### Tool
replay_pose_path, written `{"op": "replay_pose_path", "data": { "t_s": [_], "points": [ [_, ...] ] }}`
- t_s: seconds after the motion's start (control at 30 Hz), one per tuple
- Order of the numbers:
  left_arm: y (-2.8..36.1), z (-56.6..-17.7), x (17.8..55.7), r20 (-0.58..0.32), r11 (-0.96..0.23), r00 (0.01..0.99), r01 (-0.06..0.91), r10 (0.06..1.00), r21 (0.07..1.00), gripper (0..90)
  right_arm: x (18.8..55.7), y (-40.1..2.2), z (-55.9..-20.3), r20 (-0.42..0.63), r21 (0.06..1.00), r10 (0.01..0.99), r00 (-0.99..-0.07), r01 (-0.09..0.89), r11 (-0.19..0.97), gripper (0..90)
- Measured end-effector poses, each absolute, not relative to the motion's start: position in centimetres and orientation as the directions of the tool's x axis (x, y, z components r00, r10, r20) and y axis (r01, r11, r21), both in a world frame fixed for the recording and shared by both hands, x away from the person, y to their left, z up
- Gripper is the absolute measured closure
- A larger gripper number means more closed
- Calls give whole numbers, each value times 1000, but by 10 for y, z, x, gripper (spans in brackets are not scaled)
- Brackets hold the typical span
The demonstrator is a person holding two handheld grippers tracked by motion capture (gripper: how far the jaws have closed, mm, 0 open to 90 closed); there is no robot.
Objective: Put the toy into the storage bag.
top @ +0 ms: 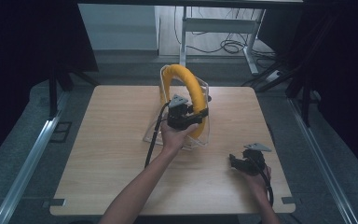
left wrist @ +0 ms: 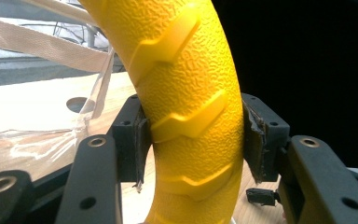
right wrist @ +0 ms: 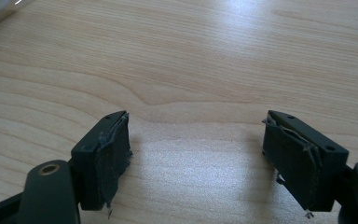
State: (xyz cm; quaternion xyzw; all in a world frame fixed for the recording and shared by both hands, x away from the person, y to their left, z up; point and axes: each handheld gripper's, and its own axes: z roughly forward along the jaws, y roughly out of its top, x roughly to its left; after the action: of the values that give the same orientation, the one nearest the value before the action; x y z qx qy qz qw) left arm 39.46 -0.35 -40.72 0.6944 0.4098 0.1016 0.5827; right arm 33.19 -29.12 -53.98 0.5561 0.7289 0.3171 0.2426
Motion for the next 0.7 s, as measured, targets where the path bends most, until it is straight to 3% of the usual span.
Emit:
{"op": "replay_pose_path", "data": {
  "t_s": [0.3, 0.47, 0.7],
  "points": [
    [-3, -407, 392, -343, 21, 633, 459, 694, 888, 474, 332, -291, -540, 0, 732, 965, -264, 657, 180, 230],
    [1, -411, 394, -375, 39, 620, 485, 689, 873, 367, 332, -291, -540, -2, 732, 964, -268, 656, 184, 233],
    [11, -410, 385, -379, 52, 651, 463, 658, 885, 303, 331, -292, -540, 1, 733, 963, -269, 656, 182, 234]
  ]
}}
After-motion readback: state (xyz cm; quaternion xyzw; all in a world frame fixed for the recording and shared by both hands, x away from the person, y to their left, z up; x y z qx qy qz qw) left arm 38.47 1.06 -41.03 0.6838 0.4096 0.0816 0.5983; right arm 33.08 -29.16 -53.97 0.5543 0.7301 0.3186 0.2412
